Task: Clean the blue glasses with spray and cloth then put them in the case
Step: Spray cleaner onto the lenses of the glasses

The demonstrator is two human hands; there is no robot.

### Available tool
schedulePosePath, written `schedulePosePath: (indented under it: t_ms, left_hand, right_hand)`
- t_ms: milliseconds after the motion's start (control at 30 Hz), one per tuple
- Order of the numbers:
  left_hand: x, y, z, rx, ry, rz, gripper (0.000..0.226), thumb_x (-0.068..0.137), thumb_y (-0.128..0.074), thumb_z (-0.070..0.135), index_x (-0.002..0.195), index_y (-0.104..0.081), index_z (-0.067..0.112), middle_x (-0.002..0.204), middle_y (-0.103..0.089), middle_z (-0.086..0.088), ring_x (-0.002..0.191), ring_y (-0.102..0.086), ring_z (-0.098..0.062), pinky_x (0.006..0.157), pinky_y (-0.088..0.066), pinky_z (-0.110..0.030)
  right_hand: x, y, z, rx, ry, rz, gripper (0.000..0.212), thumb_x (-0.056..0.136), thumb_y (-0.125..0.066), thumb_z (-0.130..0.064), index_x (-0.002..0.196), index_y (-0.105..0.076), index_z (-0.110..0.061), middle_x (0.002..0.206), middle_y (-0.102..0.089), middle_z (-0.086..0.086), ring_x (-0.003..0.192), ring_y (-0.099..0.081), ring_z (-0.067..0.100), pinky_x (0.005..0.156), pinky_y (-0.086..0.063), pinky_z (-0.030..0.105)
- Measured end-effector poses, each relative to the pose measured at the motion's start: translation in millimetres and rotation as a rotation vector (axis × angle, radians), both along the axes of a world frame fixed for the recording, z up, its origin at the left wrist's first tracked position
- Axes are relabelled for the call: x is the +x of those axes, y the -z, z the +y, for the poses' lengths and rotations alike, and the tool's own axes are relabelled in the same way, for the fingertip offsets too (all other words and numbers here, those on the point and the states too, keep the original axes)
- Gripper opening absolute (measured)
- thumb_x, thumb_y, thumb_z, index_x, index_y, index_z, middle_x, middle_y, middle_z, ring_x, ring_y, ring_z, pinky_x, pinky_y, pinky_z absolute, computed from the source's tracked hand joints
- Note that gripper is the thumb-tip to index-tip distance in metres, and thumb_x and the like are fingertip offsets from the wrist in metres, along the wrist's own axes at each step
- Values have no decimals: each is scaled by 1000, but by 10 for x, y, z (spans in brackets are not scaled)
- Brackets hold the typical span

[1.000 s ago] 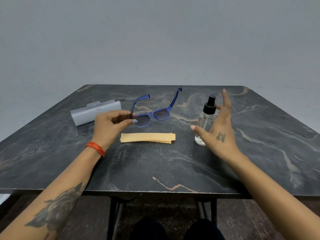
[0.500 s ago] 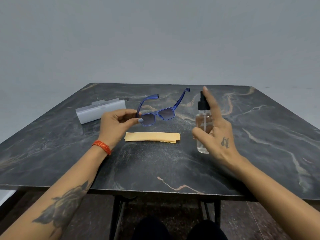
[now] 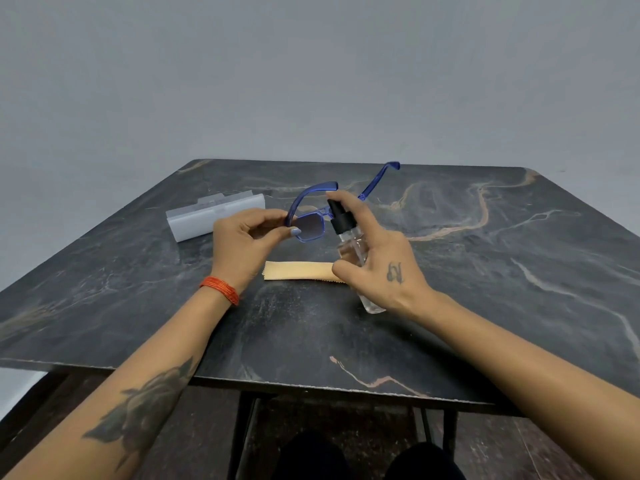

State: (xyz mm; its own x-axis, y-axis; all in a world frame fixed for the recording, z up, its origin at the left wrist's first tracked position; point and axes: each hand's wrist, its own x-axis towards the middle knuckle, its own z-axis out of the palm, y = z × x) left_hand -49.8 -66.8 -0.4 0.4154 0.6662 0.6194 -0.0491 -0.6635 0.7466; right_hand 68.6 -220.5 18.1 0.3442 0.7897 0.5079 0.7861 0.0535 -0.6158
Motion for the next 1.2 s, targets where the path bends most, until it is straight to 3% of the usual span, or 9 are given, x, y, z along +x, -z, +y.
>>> schedulePosePath:
  t_ms: [67,167,300,400,567,733,900,1067,1200]
  left_hand:
    - [3,1,2,15,2,4,24,68,-77,7,92,-71,8,88,-71,-6,78,-67,-11,76,-54,-18]
    - [11,1,-6,35,16,6,23,68,-77,8,91,-71,8,86,-71,-5,78,-68,-12,76,-54,-19]
    - [19,-5,-13,63,39,1,24,69,-77,8,92,-71,10,83,-70,-2,77,-67,-10,75,-54,-19]
    - [20,-8,-14,66,40,-14,23,68,-77,9,91,-71,9,84,-70,2,75,-66,-4,74,-53,-17]
    - [26,1,-5,72,47,-29,22,68,-77,10,89,-71,9,83,-70,5,75,-67,-7,74,-53,-17]
    - [17,-3,-5,73,56,-49,23,69,-77,9,91,-71,10,83,-70,6,76,-66,-6,74,-53,-17]
    - [8,3,20,58,61,-74,21,69,-77,10,88,-71,15,76,-70,23,75,-66,-5,74,-52,-17]
    - [4,10,37,67,69,-84,20,69,-77,11,88,-71,17,78,-70,22,76,-67,-7,74,-53,-19]
    - [6,10,28,76,74,-80,21,69,-77,10,89,-70,17,78,-70,24,76,-66,-4,74,-52,-17]
  right_hand:
    - [1,25,38,-19,19,2,81,65,-59,-7,128,-31,-50,50,-50,-5,47,-45,10,51,-36,9]
    - [19,33,55,-30,34,11,79,66,-60,-9,125,-30,-51,57,-58,2,49,-48,12,52,-39,12]
    - [30,28,76,-41,52,23,75,66,-59,-9,122,-31,-49,49,-50,-2,42,-40,8,51,-36,15]
    - [35,20,90,-51,70,24,72,64,-59,-9,120,-33,-47,50,-51,1,43,-40,11,50,-38,22]
    - [28,18,109,-56,80,20,70,63,-58,-10,118,-33,-45,62,-63,8,43,-45,17,52,-47,30]
    - [38,31,54,-17,112,85,79,66,-55,-8,129,-28,-48,54,-60,11,49,-56,23,63,-54,32]
    - [92,42,-22,10,189,98,88,68,-56,-8,137,-22,-52,50,-57,0,52,-54,15,62,-45,16]
    - [189,33,-58,32,260,103,80,66,-55,-8,131,-31,-48,53,-61,3,57,-58,18,75,-52,29]
    - [221,39,-56,50,291,73,75,66,-55,-8,127,-33,-45,57,-62,3,52,-51,16,71,-52,31]
